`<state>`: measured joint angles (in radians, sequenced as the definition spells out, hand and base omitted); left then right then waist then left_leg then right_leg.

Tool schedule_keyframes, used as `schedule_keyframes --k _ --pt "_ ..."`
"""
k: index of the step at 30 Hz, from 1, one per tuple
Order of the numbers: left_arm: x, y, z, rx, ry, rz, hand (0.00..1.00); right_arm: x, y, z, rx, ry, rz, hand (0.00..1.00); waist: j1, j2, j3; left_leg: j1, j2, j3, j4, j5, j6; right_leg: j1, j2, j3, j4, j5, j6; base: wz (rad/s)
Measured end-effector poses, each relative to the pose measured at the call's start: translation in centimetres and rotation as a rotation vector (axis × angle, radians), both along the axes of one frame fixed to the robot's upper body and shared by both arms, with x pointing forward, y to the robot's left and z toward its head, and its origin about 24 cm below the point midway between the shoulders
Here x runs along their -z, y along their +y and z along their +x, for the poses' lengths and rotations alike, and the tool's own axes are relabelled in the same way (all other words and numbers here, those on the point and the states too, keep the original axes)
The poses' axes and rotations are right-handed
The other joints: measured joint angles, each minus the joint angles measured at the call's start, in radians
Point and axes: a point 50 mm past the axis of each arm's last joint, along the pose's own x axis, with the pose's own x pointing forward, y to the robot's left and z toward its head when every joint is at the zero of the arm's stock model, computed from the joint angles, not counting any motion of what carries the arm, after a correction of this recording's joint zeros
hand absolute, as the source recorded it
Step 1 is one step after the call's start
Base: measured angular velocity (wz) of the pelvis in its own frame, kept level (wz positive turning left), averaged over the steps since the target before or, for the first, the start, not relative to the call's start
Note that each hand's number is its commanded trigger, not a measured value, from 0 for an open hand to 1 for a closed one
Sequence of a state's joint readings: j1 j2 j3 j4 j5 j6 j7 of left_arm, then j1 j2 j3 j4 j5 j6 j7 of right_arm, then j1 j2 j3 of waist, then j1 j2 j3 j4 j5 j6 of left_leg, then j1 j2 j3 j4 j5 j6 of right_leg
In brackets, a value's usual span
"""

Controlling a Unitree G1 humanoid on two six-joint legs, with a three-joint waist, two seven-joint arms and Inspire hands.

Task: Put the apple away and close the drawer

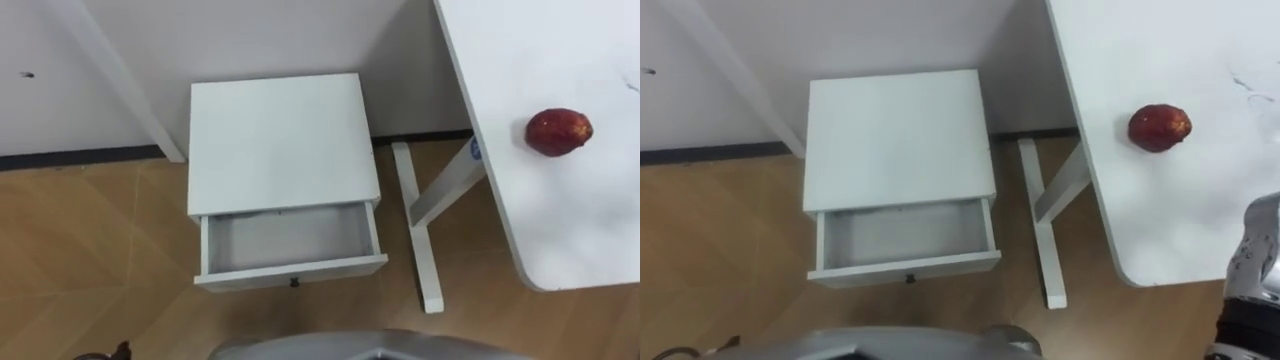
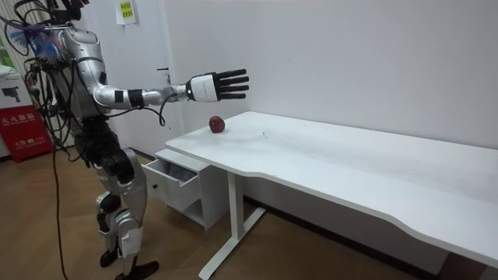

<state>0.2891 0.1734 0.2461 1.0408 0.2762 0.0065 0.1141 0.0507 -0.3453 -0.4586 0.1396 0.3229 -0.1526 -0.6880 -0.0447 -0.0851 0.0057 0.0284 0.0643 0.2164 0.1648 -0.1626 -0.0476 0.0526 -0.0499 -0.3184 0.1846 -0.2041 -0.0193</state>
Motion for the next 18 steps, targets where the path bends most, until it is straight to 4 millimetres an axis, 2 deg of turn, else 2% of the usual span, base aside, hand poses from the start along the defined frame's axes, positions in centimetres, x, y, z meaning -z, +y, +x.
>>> schedule_keyframes --k 2,7,11,18 --pt "0.0 0.0 -0.1 0.0 0.01 -0.014 0.0 0.1 0.9 0.7 -0.076 0.069 -0.082 0.0 0.001 -0.007 -0.0012 0.0 0.0 0.0 0.001 0.0 0.001 0.001 0.0 0.002 -0.002 0.0 0.0 0.0" --pt "0.1 -0.2 0.0 0.022 0.022 -0.022 0.0 0.6 2.3 1.8 -0.196 0.129 -0.129 0.0 0.004 -0.021 -0.0064 0.001 -0.001 0.0 0.0 0.0 0.001 0.008 0.003 0.006 0.0 0.001 0.001 0.0" --pt "0.2 -0.4 0.1 0.041 0.023 -0.026 0.0 1.0 2.9 2.1 -0.258 0.191 -0.172 0.0 0.002 -0.017 -0.0055 0.002 -0.002 -0.003 0.0 0.0 0.001 0.009 0.002 0.005 0.001 0.001 0.002 0.0" --pt "0.1 -0.3 0.1 0.046 0.02 -0.023 0.0 1.3 3.2 2.3 -0.307 0.264 -0.249 0.0 0.002 -0.008 0.0006 0.025 -0.002 -0.004 -0.002 0.0 0.001 0.031 -0.001 0.005 0.0 0.001 0.002 0.0"
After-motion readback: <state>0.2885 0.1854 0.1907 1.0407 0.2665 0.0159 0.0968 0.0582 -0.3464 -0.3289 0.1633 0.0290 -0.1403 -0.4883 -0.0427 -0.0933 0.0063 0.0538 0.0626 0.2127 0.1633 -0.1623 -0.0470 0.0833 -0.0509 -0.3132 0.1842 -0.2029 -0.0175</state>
